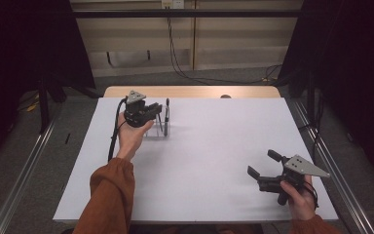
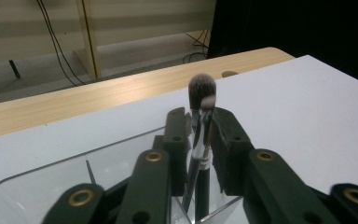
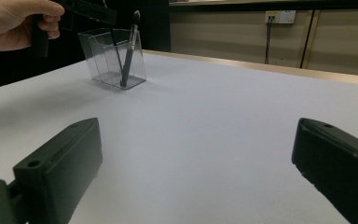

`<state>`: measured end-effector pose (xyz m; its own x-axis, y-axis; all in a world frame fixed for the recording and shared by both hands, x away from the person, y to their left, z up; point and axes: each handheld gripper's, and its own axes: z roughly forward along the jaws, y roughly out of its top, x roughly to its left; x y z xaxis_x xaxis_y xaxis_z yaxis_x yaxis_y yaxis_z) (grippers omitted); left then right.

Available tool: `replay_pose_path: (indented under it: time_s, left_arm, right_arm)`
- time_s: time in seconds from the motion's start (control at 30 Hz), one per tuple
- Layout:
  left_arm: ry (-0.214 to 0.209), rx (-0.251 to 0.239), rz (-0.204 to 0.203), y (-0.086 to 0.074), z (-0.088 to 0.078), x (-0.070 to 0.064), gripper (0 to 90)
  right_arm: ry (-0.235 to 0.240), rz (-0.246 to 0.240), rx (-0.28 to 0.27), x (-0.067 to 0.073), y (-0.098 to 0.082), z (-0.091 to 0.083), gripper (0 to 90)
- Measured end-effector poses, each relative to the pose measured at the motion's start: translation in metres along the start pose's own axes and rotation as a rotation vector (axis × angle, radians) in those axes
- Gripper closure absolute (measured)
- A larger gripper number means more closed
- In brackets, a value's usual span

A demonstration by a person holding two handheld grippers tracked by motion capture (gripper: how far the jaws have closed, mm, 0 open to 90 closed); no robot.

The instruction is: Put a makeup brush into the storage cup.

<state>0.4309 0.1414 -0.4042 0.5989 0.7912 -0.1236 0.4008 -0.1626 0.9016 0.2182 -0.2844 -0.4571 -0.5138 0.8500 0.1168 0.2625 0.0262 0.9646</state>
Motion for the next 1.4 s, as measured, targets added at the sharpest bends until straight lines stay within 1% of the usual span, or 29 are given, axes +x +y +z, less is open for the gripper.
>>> replay_pose_path:
  time_s: [0.03, 0.1, 0.2, 0.27, 0.3, 0.37, 0.5, 0.57, 0.63, 0.67, 0.77, 0.83, 0.9, 0.97, 1.03, 1.1, 1.13, 1.17, 1.23, 1.27, 1.4]
  left_arm:
    - [0.014, -0.002, 0.008, 0.000, 0.000, 0.000, 72.5]
    - [0.013, -0.011, 0.003, 0.000, 0.000, 0.000, 68.0]
    - [0.025, -0.014, 0.006, 0.000, -0.002, 0.001, 60.6]
    - [0.025, -0.022, 0.004, 0.000, -0.002, 0.001, 55.8]
    - [0.023, -0.026, 0.010, 0.000, -0.002, 0.001, 54.3]
    - [0.030, -0.028, 0.013, -0.001, -0.002, 0.001, 48.3]
    - [0.026, -0.046, 0.006, 0.000, -0.005, 0.002, 40.1]
    - [0.024, -0.052, 0.001, 0.000, -0.007, 0.004, 33.8]
    - [0.017, -0.053, -0.008, -0.001, -0.008, 0.005, 31.1]
    - [0.027, -0.052, -0.002, -0.002, -0.008, 0.005, 28.6]
    - [0.023, -0.053, -0.005, -0.003, -0.010, 0.005, 19.5]
    - [0.022, -0.054, -0.016, -0.002, -0.011, 0.005, 13.1]
    - [0.020, -0.059, -0.021, -0.001, -0.013, 0.004, 10.3]
    - [0.015, -0.055, -0.016, -0.001, -0.015, 0.004, 7.7]
    - [0.003, -0.060, -0.007, -0.001, -0.018, 0.002, 6.6]
    - [-0.009, -0.072, -0.005, -0.002, -0.021, 0.000, 5.6]
    - [-0.025, -0.087, -0.008, -0.002, -0.024, -0.001, 5.0]
    - [-0.031, -0.093, -0.005, -0.003, -0.026, -0.001, 4.9]
    - [-0.028, -0.100, -0.001, -0.004, -0.030, -0.001, 3.2]
    - [-0.033, -0.106, -0.008, -0.005, -0.032, -0.001, 3.2]
    - [-0.033, -0.120, -0.001, -0.007, -0.039, 0.000, 3.2]
  right_arm:
    - [-0.001, 0.000, 0.001, 0.000, 0.000, 0.000, 1.2]
    - [-0.001, 0.001, 0.001, 0.000, 0.000, 0.000, 1.2]
    - [-0.001, -0.001, 0.001, -0.001, 0.000, 0.000, 1.0]
    - [-0.006, 0.002, 0.000, -0.001, 0.000, 0.000, 0.8]
    - [-0.006, 0.002, 0.000, -0.002, 0.000, 0.000, 0.8]
    - [-0.013, 0.003, 0.002, -0.002, 0.000, 0.000, 0.5]
    - [-0.012, -0.002, 0.000, -0.001, 0.000, 0.000, 0.3]
    - [-0.012, -0.002, 0.000, -0.002, 0.000, 0.000, 0.3]
    - [-0.012, 0.001, 0.000, -0.002, 0.000, 0.001, 0.3]
    - [-0.012, 0.001, 0.000, -0.003, -0.001, 0.001, 0.2]
    - [-0.015, 0.009, -0.002, -0.005, -0.001, 0.001, 0.2]
    - [-0.018, 0.012, -0.004, -0.006, -0.001, 0.002, 0.2]
    - [-0.018, 0.009, -0.005, -0.007, -0.001, 0.002, 0.2]
    - [-0.018, 0.003, -0.006, -0.008, -0.001, 0.002, 0.2]
    - [-0.021, 0.010, -0.010, -0.008, 0.000, 0.002, 0.2]
    - [-0.024, 0.009, -0.012, -0.008, 0.000, 0.001, 0.1]
    - [-0.025, 0.009, -0.011, -0.008, 0.000, 0.001, 0.1]
    - [-0.026, 0.001, -0.014, -0.008, 0.000, 0.000, 0.1]
    - [-0.027, 0.000, -0.013, -0.008, -0.001, -0.001, 0.0]
    - [-0.027, 0.002, -0.014, -0.008, -0.001, -0.001, 0.0]
    - [-0.030, 0.000, -0.014, -0.007, -0.001, -0.002, 0.1]
